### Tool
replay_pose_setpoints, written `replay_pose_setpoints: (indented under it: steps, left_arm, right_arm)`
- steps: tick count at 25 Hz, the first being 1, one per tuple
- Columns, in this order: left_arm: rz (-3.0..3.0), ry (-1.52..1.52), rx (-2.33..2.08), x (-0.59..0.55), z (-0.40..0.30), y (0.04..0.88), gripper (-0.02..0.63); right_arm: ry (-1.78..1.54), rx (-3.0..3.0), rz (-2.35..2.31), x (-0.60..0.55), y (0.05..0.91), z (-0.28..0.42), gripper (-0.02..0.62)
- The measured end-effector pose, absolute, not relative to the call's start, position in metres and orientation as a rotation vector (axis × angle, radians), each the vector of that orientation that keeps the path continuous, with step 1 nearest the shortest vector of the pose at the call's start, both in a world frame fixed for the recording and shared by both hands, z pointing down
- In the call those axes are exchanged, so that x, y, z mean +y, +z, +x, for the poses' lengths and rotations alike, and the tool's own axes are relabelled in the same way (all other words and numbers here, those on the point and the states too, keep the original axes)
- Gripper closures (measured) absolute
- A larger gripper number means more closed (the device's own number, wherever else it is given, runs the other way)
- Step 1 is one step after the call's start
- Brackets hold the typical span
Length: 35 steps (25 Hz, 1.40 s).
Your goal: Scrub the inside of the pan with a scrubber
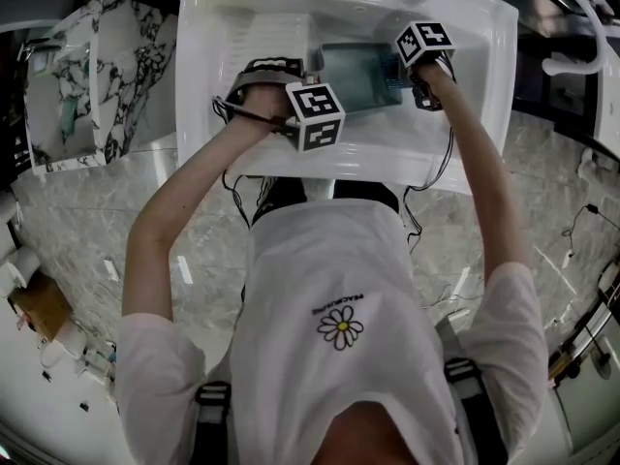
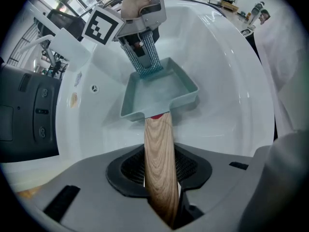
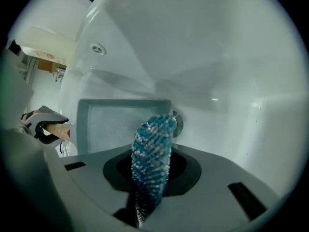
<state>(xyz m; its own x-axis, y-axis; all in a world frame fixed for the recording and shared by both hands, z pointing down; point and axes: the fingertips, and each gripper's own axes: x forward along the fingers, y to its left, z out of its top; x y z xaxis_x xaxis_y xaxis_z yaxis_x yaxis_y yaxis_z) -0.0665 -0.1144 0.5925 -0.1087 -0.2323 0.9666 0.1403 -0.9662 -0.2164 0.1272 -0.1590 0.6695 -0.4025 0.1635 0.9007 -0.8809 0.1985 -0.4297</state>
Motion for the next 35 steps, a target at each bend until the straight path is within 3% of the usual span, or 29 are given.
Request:
replay_pose_setpoints:
  steps: [18, 35]
  left_arm:
    - [-1.900, -2.155, 0.113, -0.115, -0.066, 0.592, 0.476]
    - [-1.903, -2.160, 0.119, -0.114, -0.069, 0.592, 0.476]
  right_arm:
    - [1.584, -1.541, 0.738, -0.150, 0.667, 0.098, 0.538]
    - [1.679, -1.755, 0.486, -0.135, 0.617, 0.011, 0.538]
